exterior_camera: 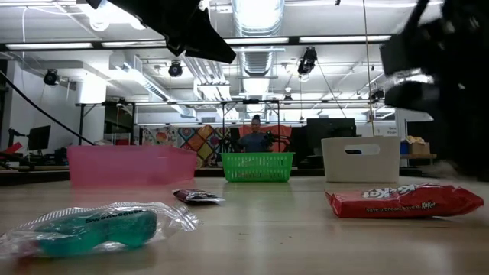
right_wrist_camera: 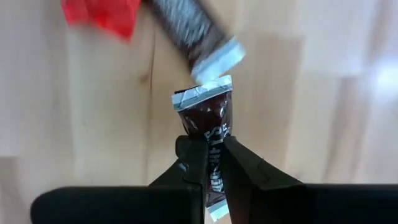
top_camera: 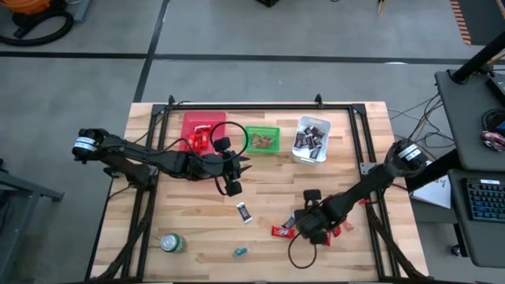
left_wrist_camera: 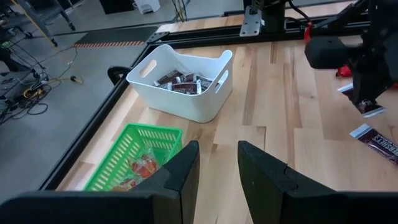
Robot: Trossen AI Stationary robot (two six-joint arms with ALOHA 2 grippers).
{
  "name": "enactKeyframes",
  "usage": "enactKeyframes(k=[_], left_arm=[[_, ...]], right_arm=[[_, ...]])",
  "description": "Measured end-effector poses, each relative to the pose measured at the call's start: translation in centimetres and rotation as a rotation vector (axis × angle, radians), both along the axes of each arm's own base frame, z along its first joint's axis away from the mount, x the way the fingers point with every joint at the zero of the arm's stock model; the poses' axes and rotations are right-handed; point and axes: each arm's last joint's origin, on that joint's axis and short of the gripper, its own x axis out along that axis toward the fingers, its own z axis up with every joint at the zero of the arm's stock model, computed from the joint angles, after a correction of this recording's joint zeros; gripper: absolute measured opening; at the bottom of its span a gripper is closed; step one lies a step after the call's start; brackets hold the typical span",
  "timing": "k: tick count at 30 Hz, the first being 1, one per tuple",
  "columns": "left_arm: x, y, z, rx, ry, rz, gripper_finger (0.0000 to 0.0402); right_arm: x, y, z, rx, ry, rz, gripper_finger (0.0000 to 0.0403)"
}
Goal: Sort candy
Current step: Put the brown chocolate bar into the white bin
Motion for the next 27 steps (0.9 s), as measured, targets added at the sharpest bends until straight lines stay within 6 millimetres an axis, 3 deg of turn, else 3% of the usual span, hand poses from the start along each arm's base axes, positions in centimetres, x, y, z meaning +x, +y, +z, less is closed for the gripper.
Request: enactKeyframes(k=[8, 16, 21, 27], left_arm=[[0.0, 0.0, 0.0, -0.018, -0.009, 0.008, 0.0093], [0.0, 0.0, 0.0, -0.047, -0.021, 0.022, 0.0093], [0.0, 0.0, 0.0, -0.059, -0.021, 0.027, 0.0093], [0.0, 0.0, -0.1, -0.058, -0.015, 0.027, 0.0093]], right_arm=[[1.6, -3.8, 5.3, -0.036, -0.219, -0.124, 0.0028], [2.0, -11.6, 10.0, -0.213, -0.32, -0.325, 0.0028], [1.5, -18.1, 10.1, -0.322, -0.278, -0.48, 0.0028], [-0.7, -25.4, 8.1, -0.344, -0.136, -0.596, 0.0028]])
